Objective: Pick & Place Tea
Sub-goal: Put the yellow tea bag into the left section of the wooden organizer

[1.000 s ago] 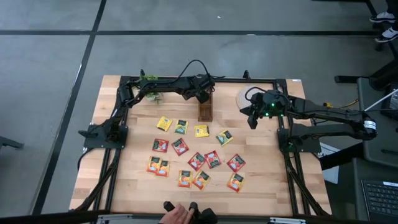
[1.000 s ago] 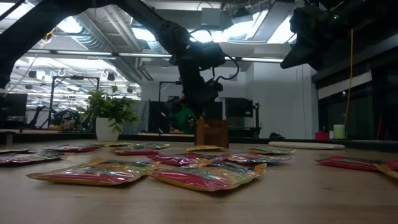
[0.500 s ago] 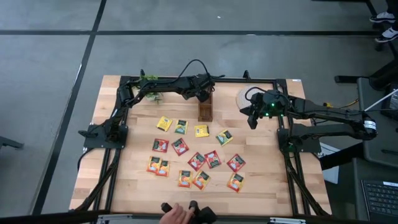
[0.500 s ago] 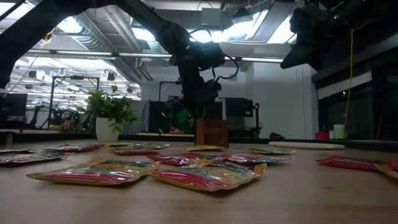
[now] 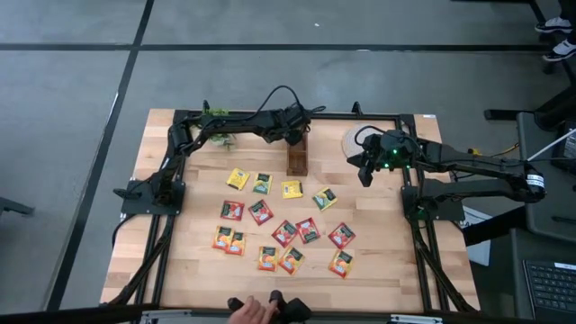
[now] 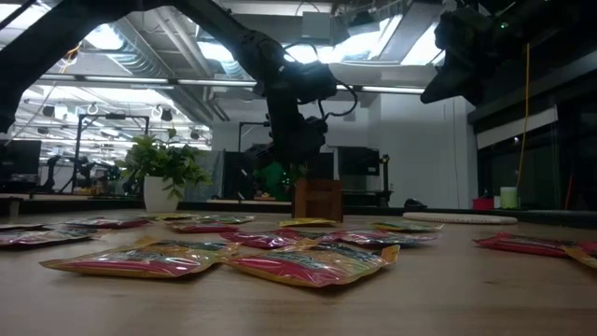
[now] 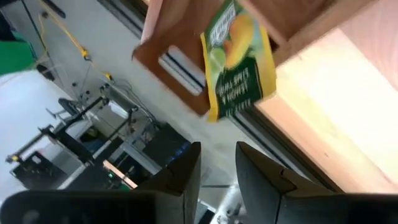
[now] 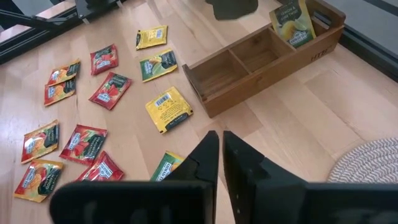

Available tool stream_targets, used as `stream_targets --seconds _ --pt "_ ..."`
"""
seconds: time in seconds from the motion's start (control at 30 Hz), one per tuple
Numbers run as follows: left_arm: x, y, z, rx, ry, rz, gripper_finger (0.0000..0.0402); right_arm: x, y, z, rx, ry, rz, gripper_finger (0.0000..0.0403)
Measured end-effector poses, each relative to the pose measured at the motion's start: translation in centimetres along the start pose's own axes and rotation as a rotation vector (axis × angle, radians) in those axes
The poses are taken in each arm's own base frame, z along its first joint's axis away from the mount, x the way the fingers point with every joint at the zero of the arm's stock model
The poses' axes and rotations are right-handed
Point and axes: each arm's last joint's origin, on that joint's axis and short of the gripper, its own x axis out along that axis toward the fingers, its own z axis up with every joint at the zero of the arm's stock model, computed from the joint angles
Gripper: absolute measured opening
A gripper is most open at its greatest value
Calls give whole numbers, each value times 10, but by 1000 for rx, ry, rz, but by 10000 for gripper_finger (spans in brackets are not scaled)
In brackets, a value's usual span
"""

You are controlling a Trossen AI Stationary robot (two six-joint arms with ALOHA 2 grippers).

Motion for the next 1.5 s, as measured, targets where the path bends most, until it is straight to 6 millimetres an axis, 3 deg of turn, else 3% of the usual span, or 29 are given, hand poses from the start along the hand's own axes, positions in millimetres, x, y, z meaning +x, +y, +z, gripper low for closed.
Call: stream_targets --seconds 0.2,0.37,0.67,0.83,1.13,1.5 --pt "-17 4 -14 -71 5 -1 96 0 0 0 -1 0 0 12" --pt "-40 11 -31 -275 -10 26 96 0 0 0 2 0 1 7" --pt "-103 17 -54 -781 -180 27 92 0 1 0 32 12 38 24" --pt "-142 15 -61 -974 -318 -10 91 0 3 -1 21 30 98 25" --pt "-196 -1 -54 -1158 -518 -197 87 -1 7 -2 -33 70 252 25" --pt "-228 -17 -29 -1122 -582 -274 90 0 19 -5 35 102 306 26"
